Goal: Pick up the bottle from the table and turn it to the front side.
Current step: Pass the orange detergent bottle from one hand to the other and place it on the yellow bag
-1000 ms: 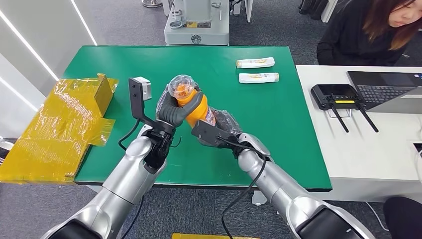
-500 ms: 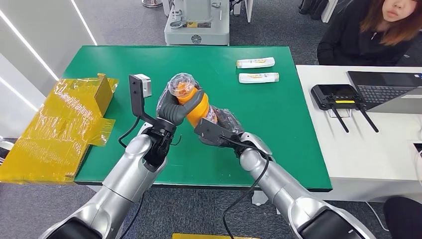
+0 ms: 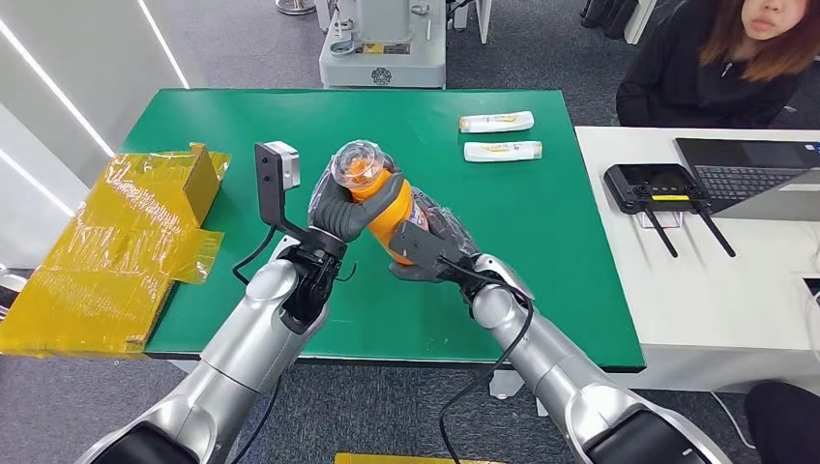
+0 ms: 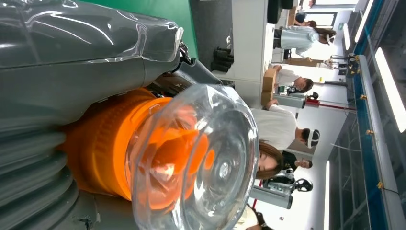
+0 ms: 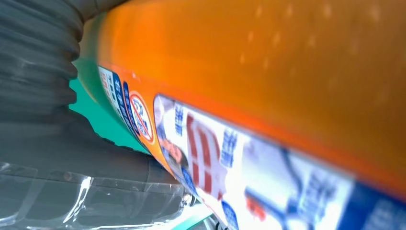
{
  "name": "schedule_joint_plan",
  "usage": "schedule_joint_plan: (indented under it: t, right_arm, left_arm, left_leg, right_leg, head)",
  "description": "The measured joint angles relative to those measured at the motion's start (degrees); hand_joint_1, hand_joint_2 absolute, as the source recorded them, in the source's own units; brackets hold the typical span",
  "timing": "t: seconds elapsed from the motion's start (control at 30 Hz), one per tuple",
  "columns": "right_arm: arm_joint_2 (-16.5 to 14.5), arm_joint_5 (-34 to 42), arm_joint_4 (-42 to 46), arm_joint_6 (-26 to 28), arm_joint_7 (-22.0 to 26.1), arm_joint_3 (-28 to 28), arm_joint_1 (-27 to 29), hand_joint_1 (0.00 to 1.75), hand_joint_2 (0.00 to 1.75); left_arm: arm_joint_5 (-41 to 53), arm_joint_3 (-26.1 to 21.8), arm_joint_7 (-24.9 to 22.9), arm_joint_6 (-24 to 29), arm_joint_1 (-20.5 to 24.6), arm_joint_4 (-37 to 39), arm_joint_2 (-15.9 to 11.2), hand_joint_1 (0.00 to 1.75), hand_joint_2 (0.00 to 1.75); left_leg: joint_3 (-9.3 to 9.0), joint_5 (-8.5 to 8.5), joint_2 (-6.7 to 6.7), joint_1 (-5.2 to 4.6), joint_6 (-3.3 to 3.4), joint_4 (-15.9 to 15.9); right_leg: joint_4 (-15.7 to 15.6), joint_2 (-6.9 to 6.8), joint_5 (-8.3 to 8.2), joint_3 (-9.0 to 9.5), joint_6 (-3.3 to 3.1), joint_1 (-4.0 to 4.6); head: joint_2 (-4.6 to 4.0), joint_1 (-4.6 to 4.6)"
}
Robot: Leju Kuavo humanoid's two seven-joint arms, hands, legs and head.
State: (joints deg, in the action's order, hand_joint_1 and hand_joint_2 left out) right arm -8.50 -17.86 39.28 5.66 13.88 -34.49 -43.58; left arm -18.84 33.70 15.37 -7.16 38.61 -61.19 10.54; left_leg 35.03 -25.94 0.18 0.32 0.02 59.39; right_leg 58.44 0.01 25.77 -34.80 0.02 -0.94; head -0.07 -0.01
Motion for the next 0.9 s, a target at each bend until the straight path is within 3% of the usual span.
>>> schedule_joint_plan:
  t: [0.1,0.23,0.33,0.63,0.9]
  right_arm:
    - [0.0,0.11,0.0,-0.03,0.01,0.09,0.0,0.0,1.75]
    - [2.29,5.87,0.65,-2.1,5.13,2.95,0.01,0.0,1.75]
    - [3.91,8.22,1.94,-2.23,8.21,3.9,0.53,0.0,1.75]
    - [6.53,11.95,8.46,-0.98,11.82,4.3,3.12,0.0,1.75]
    - [10.09,13.78,18.99,0.61,13.52,2.97,9.33,0.0,1.75]
  left_arm:
    - [0.14,0.0,0.08,0.16,0.0,-0.04,0.0,1.75,1.75]
    - [12.54,-0.24,5.07,10.62,0.1,-1.07,-2.63,1.75,1.75]
    - [17.79,-1.3,7.64,13.91,0.11,-0.25,-4.97,1.75,1.75]
    - [23.01,-4.83,10.62,15.15,0.71,5.41,-7.56,1.75,1.75]
    - [27.43,-7.41,11.41,15.99,0.97,8.41,-8.94,1.75,1.75]
  left_leg:
    - [0.0,0.0,0.0,0.0,0.0,0.0]
    - [0.01,0.0,0.0,0.0,0.0,0.0]
    - [0.0,0.0,0.05,0.0,0.0,0.0]
    - [0.04,0.03,-0.01,0.02,-0.05,-0.01]
    - [0.06,0.03,-0.02,0.02,-0.05,-0.01]
  right_leg:
    - [0.0,0.0,0.0,0.0,0.0,0.0]
    - [0.0,-0.01,0.0,0.01,-0.01,0.0]
    - [0.02,0.04,-0.01,-0.02,-0.02,0.0]
    - [0.05,-0.01,-0.01,-0.05,-0.02,0.01]
    - [0.04,-0.02,-0.01,-0.07,-0.02,0.01]
  head:
    - [0.0,0.01]
    - [0.0,0.0]
    - [0.0,-0.01]
    - [0.0,0.0]
    - [0.0,-0.01]
